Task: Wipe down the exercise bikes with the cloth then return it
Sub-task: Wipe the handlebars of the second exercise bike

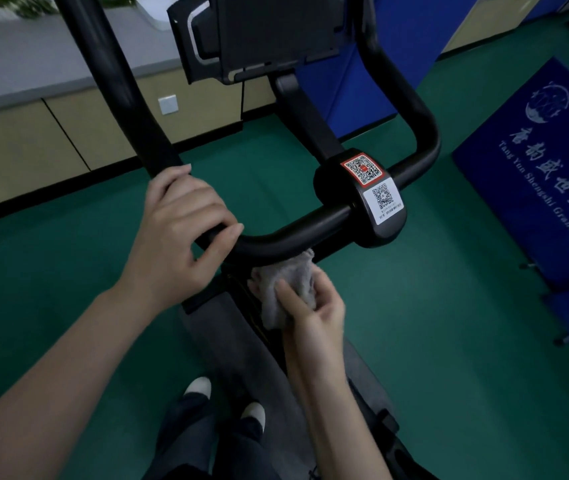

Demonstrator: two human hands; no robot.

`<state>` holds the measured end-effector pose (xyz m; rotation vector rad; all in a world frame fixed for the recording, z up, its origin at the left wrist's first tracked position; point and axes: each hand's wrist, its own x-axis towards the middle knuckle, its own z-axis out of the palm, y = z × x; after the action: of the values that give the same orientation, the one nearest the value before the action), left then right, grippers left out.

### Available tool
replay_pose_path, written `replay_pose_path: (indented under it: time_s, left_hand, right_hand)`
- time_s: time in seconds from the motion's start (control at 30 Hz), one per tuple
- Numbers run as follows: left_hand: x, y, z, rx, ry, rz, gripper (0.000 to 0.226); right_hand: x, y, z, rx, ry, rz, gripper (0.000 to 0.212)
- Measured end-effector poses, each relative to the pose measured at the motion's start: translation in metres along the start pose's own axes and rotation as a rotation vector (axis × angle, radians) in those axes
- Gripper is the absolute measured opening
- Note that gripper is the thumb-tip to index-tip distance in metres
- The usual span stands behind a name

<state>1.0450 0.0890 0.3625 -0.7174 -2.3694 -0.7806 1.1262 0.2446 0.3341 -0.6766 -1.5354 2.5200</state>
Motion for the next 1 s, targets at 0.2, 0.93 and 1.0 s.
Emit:
replay_pose_path:
  time_s: [0.2,0.93,1.0]
  left_hand:
    - [0.003,-0.001,-0.006,-0.032,-0.051,-0.005,0.031]
    - [0.016,-0.025,-0.029,-0.003,-0.189,0.018,0.031]
    - [0.017,-0.024,-0.03,-0.003,-0.202,0.016,0.031]
  right_hand:
    - [0.003,-0.084,-0.015,-0.635,0.07,-0.664,0.032]
    - [0.043,-0.113,0.084,-1.503,-0.767,-0.389,0.042]
    - [0.045,-0.12,0.083,-1.558,-0.763,-0.38,0.041]
